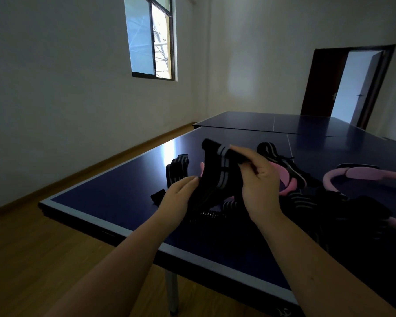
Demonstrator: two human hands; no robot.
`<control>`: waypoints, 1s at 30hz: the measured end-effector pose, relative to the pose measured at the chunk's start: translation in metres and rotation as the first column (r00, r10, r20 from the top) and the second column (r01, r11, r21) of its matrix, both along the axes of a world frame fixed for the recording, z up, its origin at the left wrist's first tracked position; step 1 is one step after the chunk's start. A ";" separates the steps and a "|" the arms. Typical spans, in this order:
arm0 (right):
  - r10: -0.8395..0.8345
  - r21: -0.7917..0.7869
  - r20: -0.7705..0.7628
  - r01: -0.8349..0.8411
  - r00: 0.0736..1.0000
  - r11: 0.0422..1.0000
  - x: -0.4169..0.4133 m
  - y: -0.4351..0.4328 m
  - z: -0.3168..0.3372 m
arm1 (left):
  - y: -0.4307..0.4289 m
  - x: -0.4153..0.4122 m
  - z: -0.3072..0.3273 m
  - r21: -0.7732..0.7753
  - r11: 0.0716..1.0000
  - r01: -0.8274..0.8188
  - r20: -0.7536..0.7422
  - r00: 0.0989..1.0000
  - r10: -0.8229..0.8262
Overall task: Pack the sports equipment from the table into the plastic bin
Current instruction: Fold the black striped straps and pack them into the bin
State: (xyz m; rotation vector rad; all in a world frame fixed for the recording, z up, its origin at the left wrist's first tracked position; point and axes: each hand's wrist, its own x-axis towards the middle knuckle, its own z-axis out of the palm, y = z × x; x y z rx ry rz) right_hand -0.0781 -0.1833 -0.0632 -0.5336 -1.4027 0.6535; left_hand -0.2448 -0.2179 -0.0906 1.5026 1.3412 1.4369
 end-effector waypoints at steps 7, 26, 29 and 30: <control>0.060 -0.034 -0.028 -0.061 0.998 0.998 -0.019 0.011 -0.020 | -0.009 0.012 0.019 -0.104 0.994 0.031 0.288 0.958 0.001; 0.345 -0.306 -0.132 -0.369 0.929 0.878 -0.011 0.006 -0.020 | -0.019 -0.006 0.035 0.278 0.959 0.049 -0.176 0.984 0.001; 0.291 -0.267 -0.229 -0.348 0.929 0.899 -0.019 0.010 -0.023 | -0.021 -0.009 0.026 0.159 0.975 0.156 0.027 0.986 -0.163; 0.291 -0.274 -0.254 -0.358 0.922 0.893 -0.023 0.011 -0.025 | -0.020 -0.009 0.023 0.109 0.982 0.157 0.092 0.982 -0.167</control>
